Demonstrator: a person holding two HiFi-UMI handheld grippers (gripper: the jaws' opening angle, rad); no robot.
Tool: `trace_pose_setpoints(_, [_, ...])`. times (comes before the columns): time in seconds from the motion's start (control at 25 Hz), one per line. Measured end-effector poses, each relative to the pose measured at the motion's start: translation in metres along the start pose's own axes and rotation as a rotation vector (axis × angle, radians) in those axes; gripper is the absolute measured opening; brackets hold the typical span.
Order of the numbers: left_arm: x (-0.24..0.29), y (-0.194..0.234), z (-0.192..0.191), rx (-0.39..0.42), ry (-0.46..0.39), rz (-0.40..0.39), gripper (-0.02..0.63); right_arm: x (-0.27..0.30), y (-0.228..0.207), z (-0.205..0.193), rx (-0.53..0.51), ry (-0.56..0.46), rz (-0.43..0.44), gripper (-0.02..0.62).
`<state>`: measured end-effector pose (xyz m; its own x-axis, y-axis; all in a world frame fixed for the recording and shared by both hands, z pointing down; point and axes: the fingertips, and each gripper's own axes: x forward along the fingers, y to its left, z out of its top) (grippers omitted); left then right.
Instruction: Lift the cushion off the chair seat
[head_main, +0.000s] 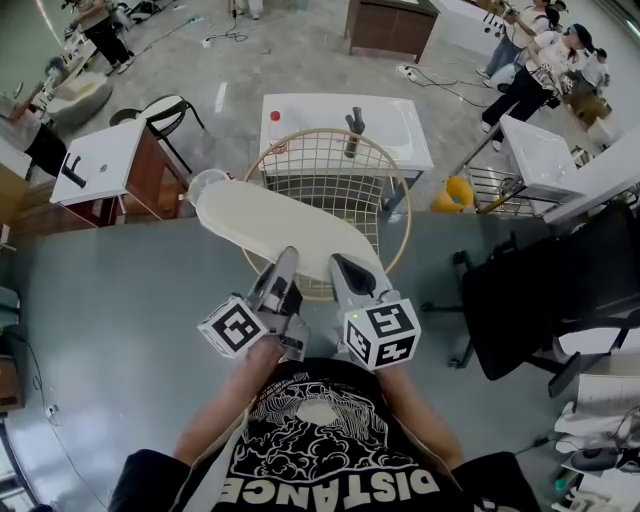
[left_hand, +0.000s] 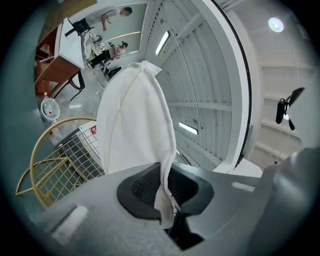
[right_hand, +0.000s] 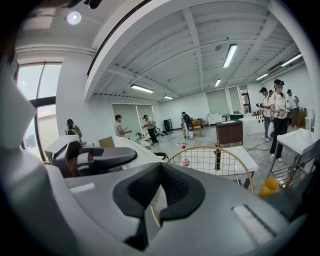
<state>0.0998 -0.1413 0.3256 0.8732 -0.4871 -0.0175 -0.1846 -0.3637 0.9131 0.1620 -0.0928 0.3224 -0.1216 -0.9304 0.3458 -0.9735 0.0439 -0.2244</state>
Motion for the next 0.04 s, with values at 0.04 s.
trace_pose_setpoints(0.04, [-0.0002,0.0008,-0.0011,-0.003,0.001,0.007,0.040,-0.0003,-0.0008,-0.0004,0.000,0.000,0.000,-0.002])
